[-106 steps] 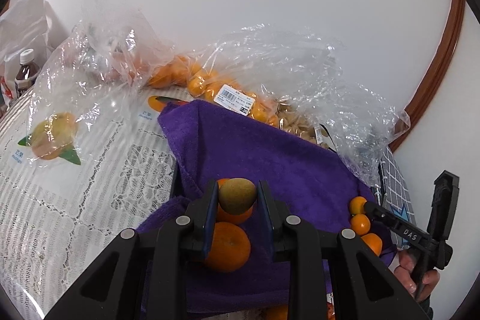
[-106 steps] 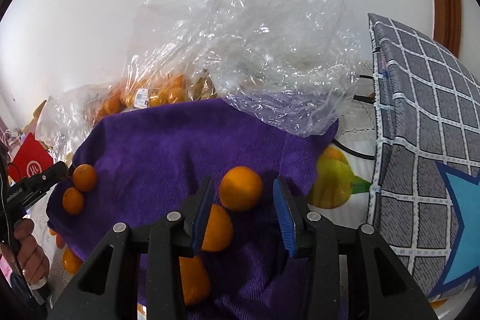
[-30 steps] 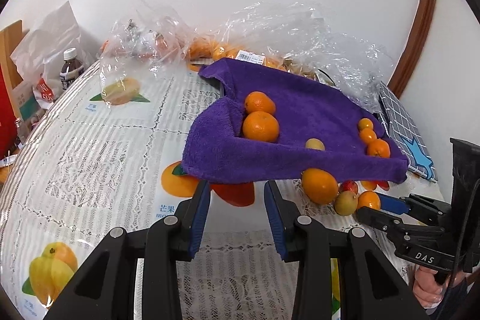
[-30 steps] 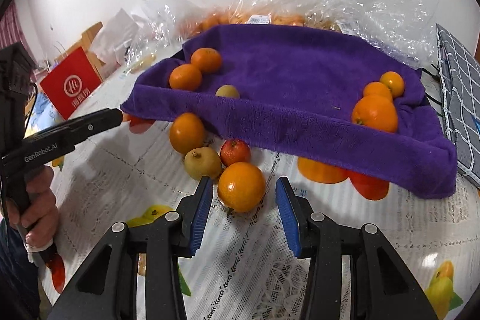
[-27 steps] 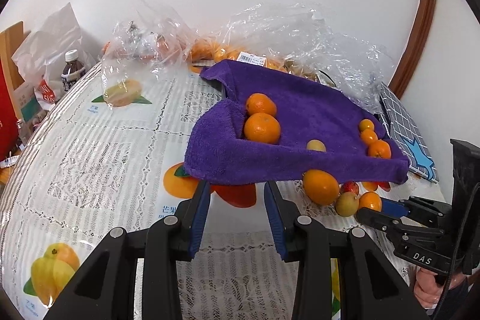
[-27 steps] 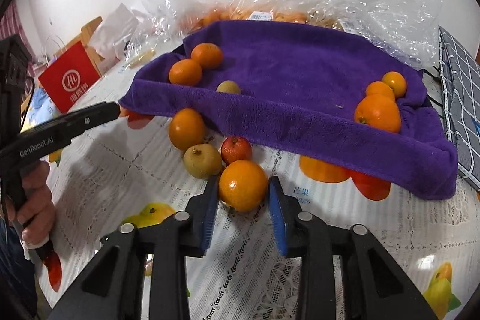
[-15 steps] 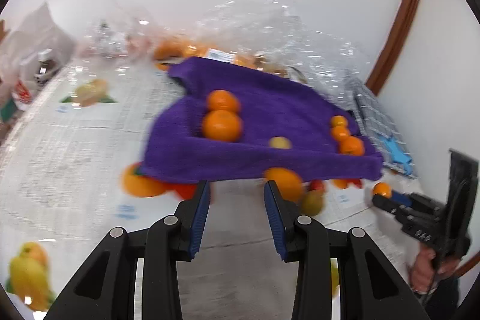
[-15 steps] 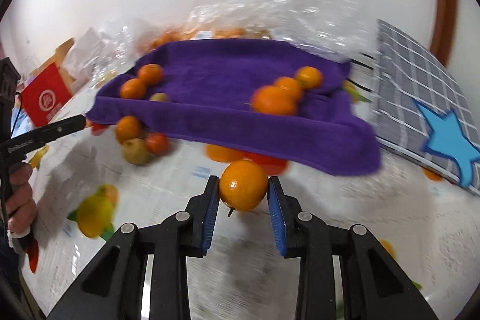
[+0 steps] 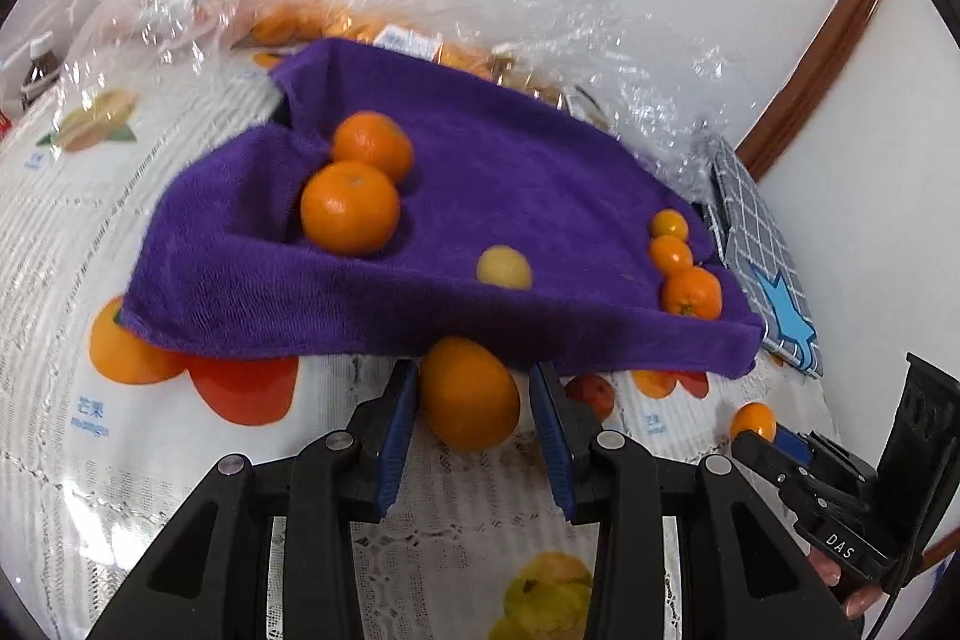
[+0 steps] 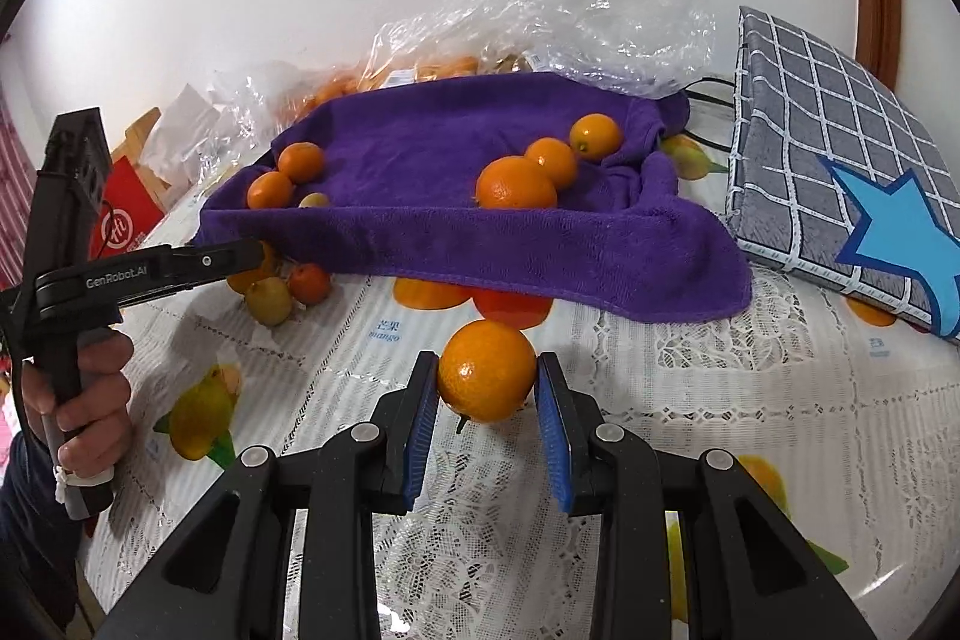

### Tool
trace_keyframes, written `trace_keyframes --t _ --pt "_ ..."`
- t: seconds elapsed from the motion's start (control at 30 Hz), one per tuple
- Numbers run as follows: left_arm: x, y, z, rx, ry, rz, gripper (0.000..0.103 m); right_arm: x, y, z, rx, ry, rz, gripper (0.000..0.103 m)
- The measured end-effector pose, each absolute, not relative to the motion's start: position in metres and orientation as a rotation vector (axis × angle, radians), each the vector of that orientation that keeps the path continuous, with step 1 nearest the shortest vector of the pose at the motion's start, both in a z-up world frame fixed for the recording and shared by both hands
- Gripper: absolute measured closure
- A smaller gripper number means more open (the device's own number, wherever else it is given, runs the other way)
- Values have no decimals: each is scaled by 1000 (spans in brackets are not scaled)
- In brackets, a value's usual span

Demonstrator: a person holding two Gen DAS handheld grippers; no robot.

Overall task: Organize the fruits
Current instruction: 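Carry both oranges over the towel and open the right gripper to release its orange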

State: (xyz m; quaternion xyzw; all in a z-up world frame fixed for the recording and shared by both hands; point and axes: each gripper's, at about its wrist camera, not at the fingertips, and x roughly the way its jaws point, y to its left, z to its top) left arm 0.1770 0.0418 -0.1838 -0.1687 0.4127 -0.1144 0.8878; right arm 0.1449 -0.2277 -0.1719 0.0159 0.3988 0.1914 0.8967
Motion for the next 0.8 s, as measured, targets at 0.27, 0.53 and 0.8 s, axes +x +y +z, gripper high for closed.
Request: trace_keyframes --t 0.27,0.53,0.8 --pt "173 29 -182 -248 841 -237 69 148 -228 -174 31 842 391 71" --pt "163 37 -173 -283 759 -230 69 148 -230 -173 39 832 390 71" --pt "156 45 -166 -303 694 -182 69 142 -239 -169 86 794 399 71"
